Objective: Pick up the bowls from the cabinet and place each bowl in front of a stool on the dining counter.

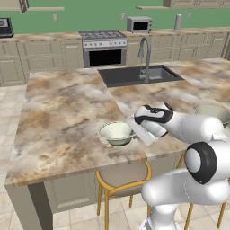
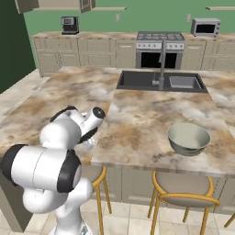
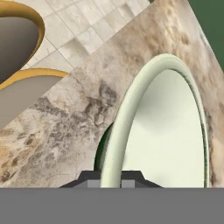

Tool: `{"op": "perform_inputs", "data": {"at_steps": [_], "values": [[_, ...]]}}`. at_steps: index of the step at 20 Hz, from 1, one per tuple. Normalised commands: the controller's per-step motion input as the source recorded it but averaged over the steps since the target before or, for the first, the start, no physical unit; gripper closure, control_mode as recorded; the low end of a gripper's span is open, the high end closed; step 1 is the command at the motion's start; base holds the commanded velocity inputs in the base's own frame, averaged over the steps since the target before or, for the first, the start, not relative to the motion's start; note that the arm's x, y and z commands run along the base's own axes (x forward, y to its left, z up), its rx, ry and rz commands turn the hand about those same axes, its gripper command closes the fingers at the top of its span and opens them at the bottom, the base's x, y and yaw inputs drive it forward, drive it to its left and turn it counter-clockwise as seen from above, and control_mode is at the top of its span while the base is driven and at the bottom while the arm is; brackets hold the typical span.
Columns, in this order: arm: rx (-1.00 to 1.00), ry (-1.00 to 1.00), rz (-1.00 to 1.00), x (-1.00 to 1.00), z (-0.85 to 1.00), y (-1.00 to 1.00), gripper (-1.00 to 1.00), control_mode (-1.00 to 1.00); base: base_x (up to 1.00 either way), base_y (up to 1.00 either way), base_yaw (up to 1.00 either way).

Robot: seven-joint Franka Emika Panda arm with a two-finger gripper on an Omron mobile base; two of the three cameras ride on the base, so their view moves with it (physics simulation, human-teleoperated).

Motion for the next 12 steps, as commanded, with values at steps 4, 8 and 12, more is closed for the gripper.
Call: {"op": "perform_inputs", "data": {"at_steps": [4,8,12], "values": [[0.00,-0.02,0.00,-0.01,0.00,0.00,1.00,-1.00,0.00,0.00,0.00],[0.00,0.00,0.00,0.00,-0.04,0.00,1.00,-1.00,0.00,0.00,0.00],[0.00,0.00,0.00,-0.07,-0.13,0.00,1.00,-1.00,0.00,0.00,0.00]]}}
